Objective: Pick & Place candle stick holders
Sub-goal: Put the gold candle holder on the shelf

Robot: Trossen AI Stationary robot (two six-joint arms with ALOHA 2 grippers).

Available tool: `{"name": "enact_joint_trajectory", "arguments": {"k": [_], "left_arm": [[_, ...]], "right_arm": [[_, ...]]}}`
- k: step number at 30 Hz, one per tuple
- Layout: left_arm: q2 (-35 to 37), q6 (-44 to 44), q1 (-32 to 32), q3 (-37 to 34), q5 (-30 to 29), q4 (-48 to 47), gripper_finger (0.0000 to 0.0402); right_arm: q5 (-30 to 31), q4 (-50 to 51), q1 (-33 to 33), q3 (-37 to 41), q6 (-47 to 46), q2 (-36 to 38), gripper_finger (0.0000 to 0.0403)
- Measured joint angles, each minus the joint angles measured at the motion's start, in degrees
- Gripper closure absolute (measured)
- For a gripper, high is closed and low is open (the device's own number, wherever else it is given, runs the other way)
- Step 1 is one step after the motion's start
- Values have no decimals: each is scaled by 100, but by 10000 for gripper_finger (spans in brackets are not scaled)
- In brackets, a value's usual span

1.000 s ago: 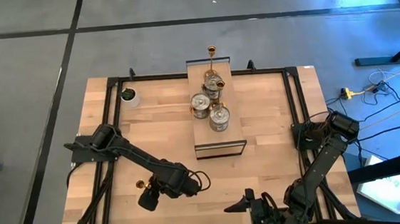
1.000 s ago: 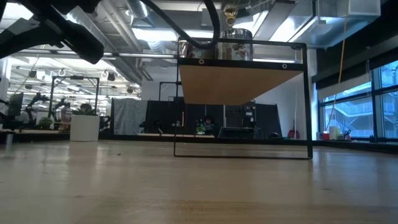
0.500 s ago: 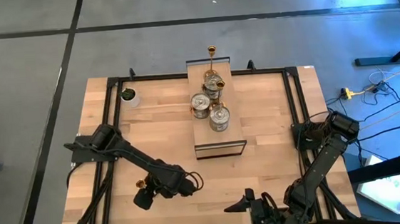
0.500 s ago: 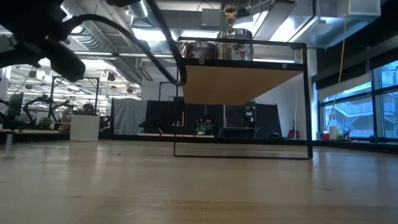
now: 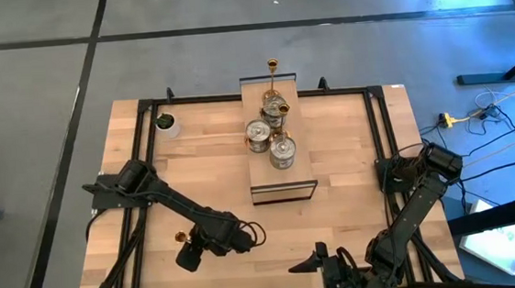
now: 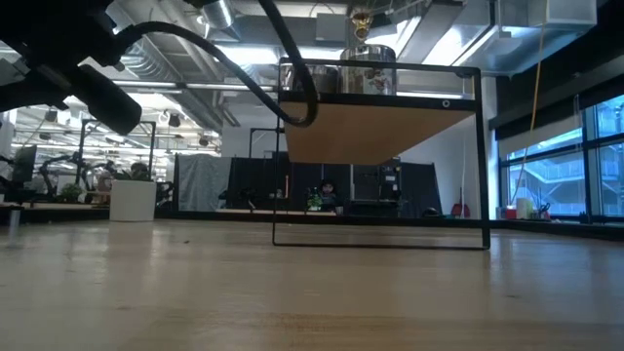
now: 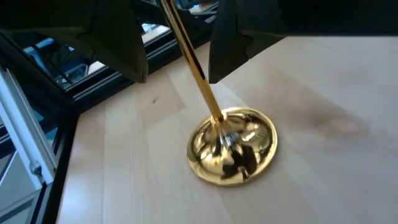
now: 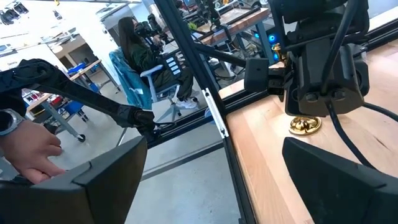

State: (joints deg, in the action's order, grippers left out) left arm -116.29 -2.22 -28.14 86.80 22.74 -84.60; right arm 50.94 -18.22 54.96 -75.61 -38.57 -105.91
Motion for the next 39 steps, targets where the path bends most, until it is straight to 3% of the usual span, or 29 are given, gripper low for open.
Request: {"name": "enact_joint_trajectory", "arguments": {"k": [39], "left_arm": [[0,4,11,-415,252,280,263]], "right_arm": [[-2,4,-7,0,46,0,25]]}}
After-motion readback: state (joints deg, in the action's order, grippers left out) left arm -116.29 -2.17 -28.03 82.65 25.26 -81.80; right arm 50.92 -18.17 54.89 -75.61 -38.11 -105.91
